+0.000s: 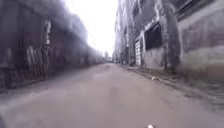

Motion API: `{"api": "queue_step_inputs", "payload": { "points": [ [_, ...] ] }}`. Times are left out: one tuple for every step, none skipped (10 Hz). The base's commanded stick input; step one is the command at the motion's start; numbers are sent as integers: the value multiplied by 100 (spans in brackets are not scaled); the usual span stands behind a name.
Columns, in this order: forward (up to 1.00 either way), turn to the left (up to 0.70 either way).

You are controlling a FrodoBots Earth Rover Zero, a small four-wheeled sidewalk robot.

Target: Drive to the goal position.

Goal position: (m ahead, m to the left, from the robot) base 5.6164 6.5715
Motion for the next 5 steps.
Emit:
{"api": "queue_step_inputs", "payload": {
  "points": [
    [50,0],
    [50,0],
    [50,0],
    [50,0],
    [50,0]
  ]
}}
